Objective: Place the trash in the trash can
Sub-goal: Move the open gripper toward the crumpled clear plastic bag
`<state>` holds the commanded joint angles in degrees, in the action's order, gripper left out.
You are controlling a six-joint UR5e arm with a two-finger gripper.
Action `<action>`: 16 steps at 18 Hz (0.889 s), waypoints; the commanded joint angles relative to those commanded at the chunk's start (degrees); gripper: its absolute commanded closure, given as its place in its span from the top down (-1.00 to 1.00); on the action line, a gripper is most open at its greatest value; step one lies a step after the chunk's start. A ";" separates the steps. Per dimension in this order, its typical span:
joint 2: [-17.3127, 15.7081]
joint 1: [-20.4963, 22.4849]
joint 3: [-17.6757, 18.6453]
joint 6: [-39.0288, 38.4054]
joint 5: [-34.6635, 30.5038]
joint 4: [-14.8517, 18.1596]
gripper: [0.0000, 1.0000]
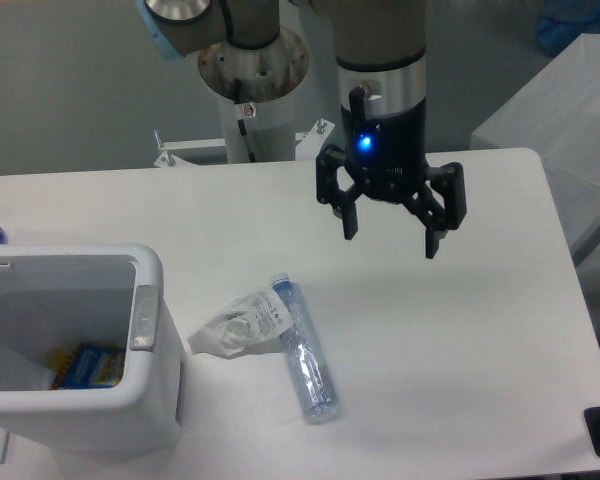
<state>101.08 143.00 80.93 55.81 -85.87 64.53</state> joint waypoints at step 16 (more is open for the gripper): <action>-2.20 -5.10 18.82 6.57 -0.35 -9.42 1.00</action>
<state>98.88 137.90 99.75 62.38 -86.22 55.11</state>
